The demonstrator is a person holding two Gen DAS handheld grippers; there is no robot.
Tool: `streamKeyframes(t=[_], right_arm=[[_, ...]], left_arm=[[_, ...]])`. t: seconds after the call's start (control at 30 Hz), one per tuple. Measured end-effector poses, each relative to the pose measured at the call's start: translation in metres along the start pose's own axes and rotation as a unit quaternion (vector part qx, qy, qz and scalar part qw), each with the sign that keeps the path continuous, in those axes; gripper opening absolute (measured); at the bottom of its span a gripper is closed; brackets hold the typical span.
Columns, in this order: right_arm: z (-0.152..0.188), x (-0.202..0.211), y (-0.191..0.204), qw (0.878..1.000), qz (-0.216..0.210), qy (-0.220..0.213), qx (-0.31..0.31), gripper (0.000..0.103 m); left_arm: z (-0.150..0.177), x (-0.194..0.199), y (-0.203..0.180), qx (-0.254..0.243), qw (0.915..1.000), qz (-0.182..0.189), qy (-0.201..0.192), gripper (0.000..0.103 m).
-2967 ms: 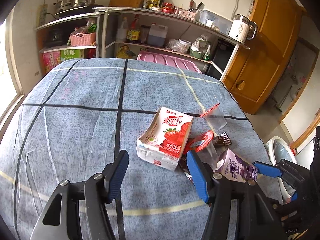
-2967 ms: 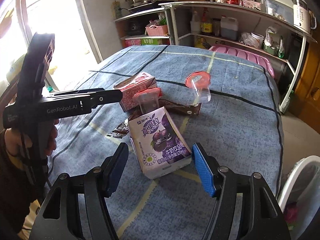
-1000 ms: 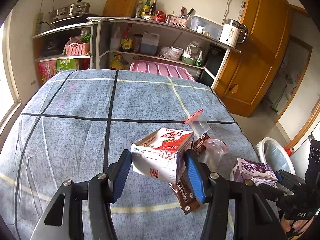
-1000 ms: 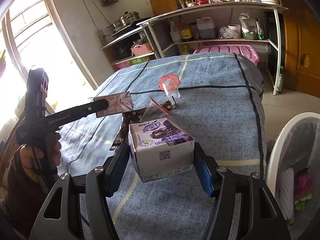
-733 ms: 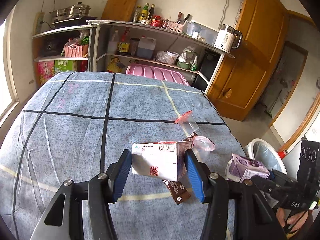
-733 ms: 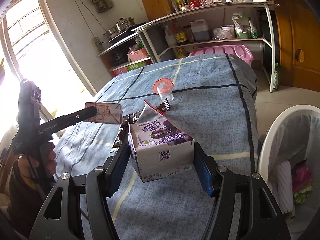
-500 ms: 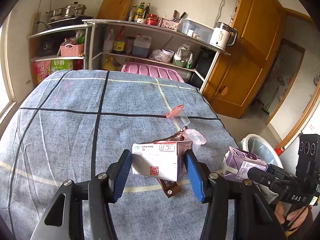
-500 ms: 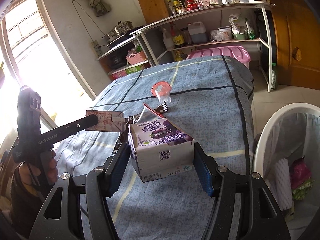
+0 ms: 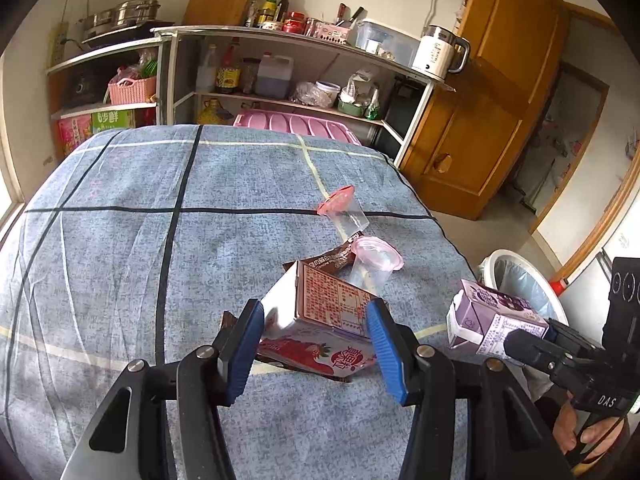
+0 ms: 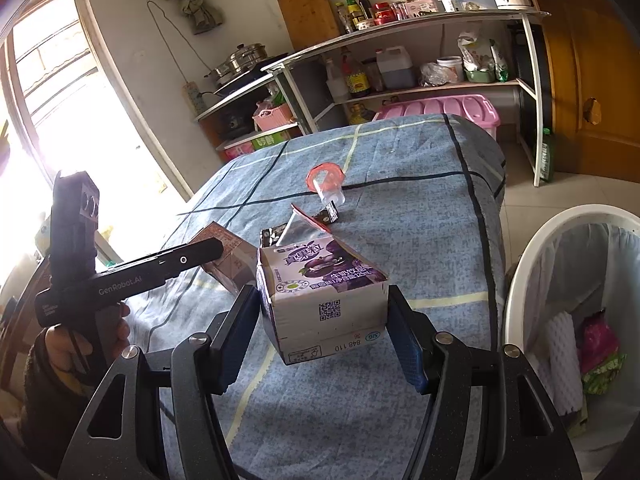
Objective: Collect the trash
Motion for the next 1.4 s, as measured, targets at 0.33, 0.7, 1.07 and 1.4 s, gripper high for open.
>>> streamKeyframes(t=[0.33, 0.7, 1.07, 1.4], right_arm=[[0.001, -0.001, -0.003, 1.000, -0.006, 0.003, -0.008, 0.064], [0.005, -0.003, -0.005, 1.000, -0.011, 0.007, -0.016, 0.064], [0.006, -0.004, -0.008, 1.000, -0.009, 0.007, -0.024, 0.064], [0.007, -0.003, -0.012, 0.999, -0.009, 0.006, -0.033, 0.064]], left_arm=[[0.008, -0.002, -0.016, -0.071, 0.9966, -0.041, 0.002, 0.073], [0.010, -0.014, -0.023, -0.094, 0.9954, -0.019, 0.008, 0.078], [-0.006, -0.026, -0.017, -0.048, 0.9986, -0.017, -0.013, 0.079], [-0.018, -0.052, -0.012, 0.017, 0.9996, 0.020, 0.010, 0.068]])
Point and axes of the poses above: each gripper's, at about its wrist camera, not at the fingertips, and x roughly against the way its jaws point, y to its left, z to its underside, the point moved 3 cm from there along -x, roughly the way its jaws point, and after that the axes turned 9 degrees about z, right-handed, at the moved point
